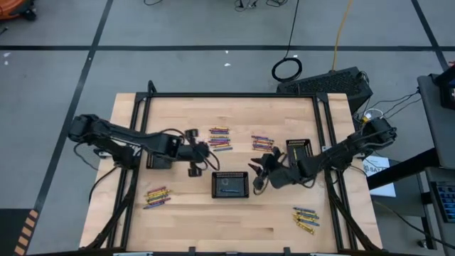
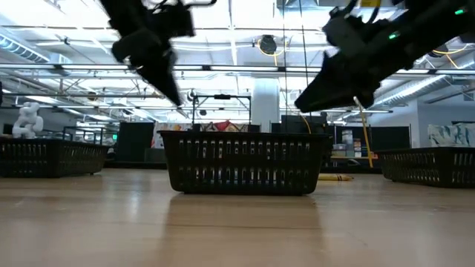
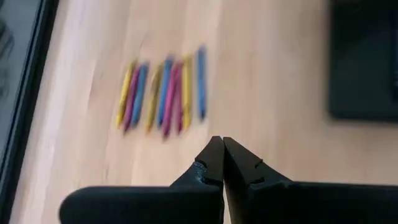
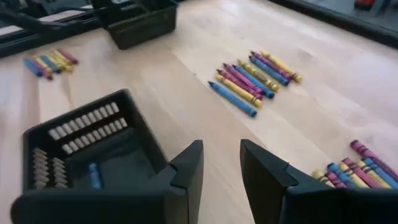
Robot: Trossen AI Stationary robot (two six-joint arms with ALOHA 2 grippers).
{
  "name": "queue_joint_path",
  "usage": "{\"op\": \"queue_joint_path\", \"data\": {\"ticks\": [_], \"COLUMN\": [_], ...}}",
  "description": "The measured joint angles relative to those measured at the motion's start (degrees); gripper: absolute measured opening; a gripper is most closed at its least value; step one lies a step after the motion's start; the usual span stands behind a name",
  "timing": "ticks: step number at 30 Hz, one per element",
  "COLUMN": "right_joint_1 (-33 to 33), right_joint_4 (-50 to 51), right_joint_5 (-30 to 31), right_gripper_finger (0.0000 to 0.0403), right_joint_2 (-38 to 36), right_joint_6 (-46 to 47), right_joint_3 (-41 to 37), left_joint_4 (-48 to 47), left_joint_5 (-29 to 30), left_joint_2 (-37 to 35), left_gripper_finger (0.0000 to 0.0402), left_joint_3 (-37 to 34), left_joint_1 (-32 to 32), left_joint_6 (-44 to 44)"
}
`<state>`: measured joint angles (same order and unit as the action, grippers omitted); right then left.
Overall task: Sort crayons
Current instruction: Put the red crayon into the left black basket
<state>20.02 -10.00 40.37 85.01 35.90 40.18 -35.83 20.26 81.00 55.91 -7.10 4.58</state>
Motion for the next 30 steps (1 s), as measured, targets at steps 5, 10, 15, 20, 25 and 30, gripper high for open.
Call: {"op": "queue_joint_path", "data": {"ticks": [5, 10, 15, 20, 25, 30], "right_joint_1": [-8.1, -17.2, -24.4, -27.8, -28.6, -28.0], "right_joint_4": [-2.2, -8.3, -18.6, -29.5, -32.1, -28.3], "right_joint_5": [-6.7, -13.2, -21.1, -22.7, -22.7, -22.7], "right_gripper_finger": [0.0091, 0.0091, 0.0091, 0.0091, 0.0091, 0.0091], "right_joint_2": [0.2, 2.9, 7.5, 12.1, 13.2, 7.9], "right_joint_6": [-6.9, -19.6, -28.6, -32.0, -32.2, -33.5], "right_joint_3": [0.0, 0.0, 0.0, 0.0, 0.0, 0.0], "left_joint_4": [6.9, 18.3, 22.4, 24.9, 28.0, 30.4], "left_joint_5": [-0.2, -8.0, -14.7, -15.5, -18.6, -26.9], "left_joint_2": [-4.2, -3.6, -1.1, 0.8, 4.9, 8.9], "left_gripper_finger": [0.0000, 0.0007, 0.0058, 0.0116, 0.0138, 0.0139], "left_joint_3": [-8.7, -15.3, -16.3, -16.3, -16.3, -16.3], "left_joint_1": [4.3, 11.7, 19.5, 24.7, 27.3, 29.5], "left_joint_6": [2.7, 3.0, -0.6, -2.4, -9.8, -17.7]}}
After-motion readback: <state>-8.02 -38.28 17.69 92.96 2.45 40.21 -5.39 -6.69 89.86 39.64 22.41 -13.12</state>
